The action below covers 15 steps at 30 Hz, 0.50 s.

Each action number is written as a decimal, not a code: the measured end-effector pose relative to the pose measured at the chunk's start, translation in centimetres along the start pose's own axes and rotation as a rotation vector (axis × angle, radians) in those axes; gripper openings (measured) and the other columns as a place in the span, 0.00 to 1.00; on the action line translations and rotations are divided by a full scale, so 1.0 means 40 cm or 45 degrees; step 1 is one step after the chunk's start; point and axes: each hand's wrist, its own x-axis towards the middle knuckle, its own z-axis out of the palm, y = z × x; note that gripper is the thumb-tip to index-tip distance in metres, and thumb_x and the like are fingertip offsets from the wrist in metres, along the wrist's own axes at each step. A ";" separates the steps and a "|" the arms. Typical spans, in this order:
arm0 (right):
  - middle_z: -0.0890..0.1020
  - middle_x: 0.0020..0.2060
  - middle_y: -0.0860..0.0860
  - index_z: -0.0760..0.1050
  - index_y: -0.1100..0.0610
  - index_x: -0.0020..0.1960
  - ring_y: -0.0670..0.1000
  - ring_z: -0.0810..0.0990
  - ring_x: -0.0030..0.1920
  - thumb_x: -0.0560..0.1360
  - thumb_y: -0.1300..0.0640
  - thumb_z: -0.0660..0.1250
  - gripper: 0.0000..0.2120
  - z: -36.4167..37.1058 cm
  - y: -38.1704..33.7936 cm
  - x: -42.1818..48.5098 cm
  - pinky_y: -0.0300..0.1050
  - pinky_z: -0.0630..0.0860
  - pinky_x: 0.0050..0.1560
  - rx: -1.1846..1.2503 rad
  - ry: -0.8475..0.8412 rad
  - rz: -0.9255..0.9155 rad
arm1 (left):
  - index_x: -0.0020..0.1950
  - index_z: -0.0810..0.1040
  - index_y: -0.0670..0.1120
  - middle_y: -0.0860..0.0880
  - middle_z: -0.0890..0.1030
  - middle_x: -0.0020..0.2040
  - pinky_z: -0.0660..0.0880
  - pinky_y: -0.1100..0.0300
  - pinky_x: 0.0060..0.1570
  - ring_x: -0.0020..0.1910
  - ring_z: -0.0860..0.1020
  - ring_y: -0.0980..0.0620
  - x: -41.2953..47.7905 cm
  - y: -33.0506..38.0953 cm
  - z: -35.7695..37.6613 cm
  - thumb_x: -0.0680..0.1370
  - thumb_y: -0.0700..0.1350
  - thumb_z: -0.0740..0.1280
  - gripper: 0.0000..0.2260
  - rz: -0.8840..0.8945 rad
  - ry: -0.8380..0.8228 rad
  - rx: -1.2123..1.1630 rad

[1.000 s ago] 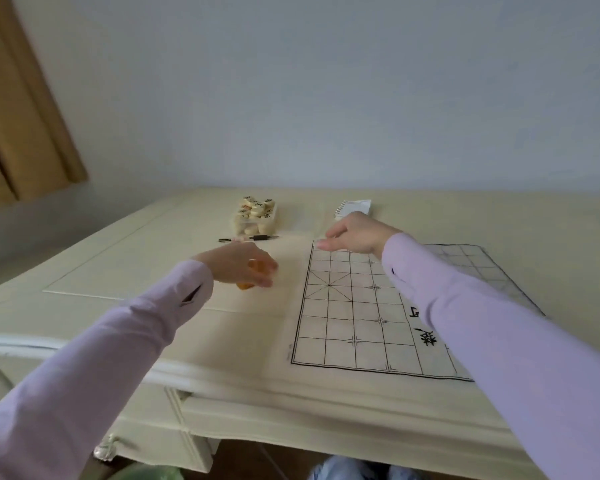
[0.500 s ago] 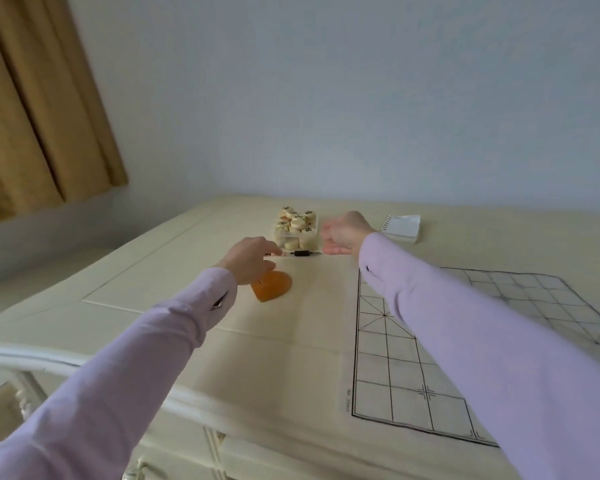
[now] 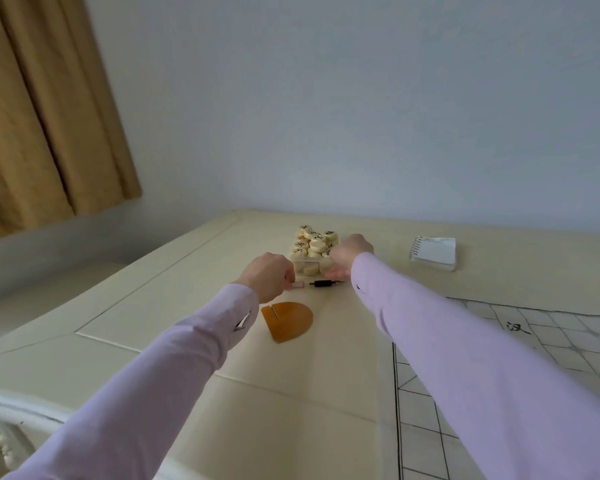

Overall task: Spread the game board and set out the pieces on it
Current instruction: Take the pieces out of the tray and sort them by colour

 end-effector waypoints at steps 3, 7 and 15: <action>0.77 0.38 0.55 0.70 0.59 0.36 0.62 0.84 0.43 0.69 0.69 0.65 0.08 -0.003 -0.002 0.007 0.53 0.82 0.42 0.114 -0.008 0.071 | 0.58 0.79 0.48 0.47 0.78 0.56 0.71 0.60 0.51 0.54 0.75 0.47 0.001 0.000 -0.008 0.80 0.43 0.62 0.09 0.003 -0.038 -0.017; 0.76 0.41 0.54 0.71 0.61 0.40 0.58 0.82 0.30 0.73 0.69 0.64 0.06 -0.016 -0.023 0.010 0.38 0.73 0.19 0.231 -0.055 0.093 | 0.61 0.77 0.47 0.47 0.78 0.57 0.72 0.57 0.54 0.56 0.74 0.47 -0.008 0.007 -0.023 0.80 0.48 0.61 0.11 -0.001 -0.112 0.019; 0.73 0.37 0.56 0.72 0.66 0.43 0.51 0.79 0.24 0.75 0.68 0.66 0.03 -0.129 -0.114 -0.018 0.38 0.79 0.26 0.407 -0.059 -0.008 | 0.45 0.77 0.46 0.49 0.77 0.41 0.70 0.61 0.44 0.40 0.74 0.49 -0.007 0.025 -0.054 0.80 0.53 0.60 0.13 -0.038 -0.274 0.037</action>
